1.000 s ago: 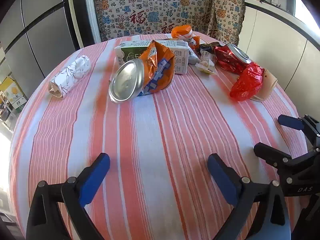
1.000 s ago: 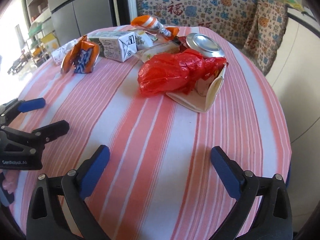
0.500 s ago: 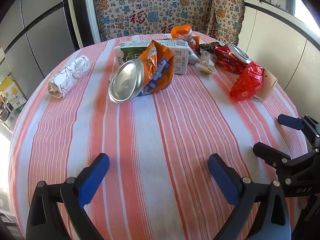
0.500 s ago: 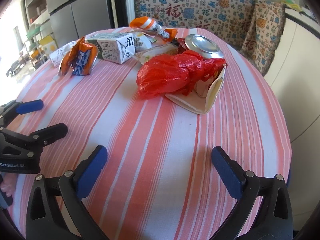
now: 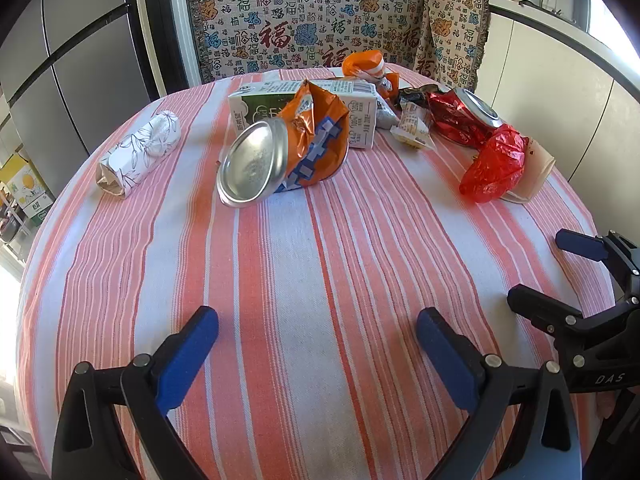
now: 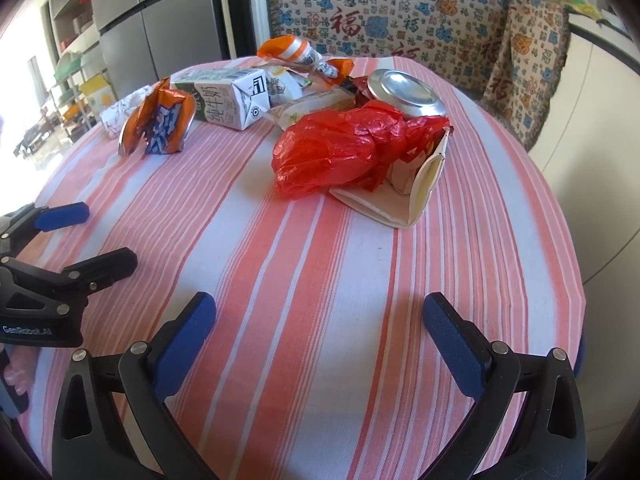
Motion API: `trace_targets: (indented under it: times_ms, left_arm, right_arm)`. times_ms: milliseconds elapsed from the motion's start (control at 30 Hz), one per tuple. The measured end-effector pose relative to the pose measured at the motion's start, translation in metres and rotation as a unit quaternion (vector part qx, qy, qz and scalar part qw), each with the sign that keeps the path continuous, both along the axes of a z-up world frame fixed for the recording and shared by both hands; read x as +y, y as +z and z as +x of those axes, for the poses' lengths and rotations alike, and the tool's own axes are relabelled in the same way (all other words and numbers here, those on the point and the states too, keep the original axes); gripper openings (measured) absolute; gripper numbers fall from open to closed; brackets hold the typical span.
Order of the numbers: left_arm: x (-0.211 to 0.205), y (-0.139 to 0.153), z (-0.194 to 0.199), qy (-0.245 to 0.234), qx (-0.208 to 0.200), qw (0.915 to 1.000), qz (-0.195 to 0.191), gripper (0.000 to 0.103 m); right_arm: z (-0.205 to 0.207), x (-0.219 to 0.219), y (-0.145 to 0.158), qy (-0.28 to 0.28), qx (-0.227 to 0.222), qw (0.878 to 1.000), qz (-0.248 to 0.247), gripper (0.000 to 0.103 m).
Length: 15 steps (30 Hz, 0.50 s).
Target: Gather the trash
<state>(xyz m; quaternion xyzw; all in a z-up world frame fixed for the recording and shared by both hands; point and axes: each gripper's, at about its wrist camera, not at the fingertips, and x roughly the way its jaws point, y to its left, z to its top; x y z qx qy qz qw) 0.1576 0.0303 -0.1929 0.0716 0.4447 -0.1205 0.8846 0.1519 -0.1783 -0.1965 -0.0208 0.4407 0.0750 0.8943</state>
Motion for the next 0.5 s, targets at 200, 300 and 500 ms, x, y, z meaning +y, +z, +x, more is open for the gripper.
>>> trace_targets:
  times_ms: [200,300,500]
  left_arm:
    - [-0.0001,0.0000,0.0000,0.000,0.000,1.0000,0.000,0.102]
    - [-0.0002,-0.0001,0.0000,0.000,0.000,1.0000,0.000,0.102]
    - [0.0037,0.0024,-0.0023,0.001,-0.001,0.9999,-0.013,0.101]
  right_arm:
    - [0.0001,0.0001,0.0000,0.000,0.000,1.000,0.000,0.103]
    - [0.0001,0.0000,-0.0001,0.000,0.000,1.000,0.001,0.103]
    - [0.0003,0.0001,-0.0002,0.001,0.000,1.000,0.001,0.103]
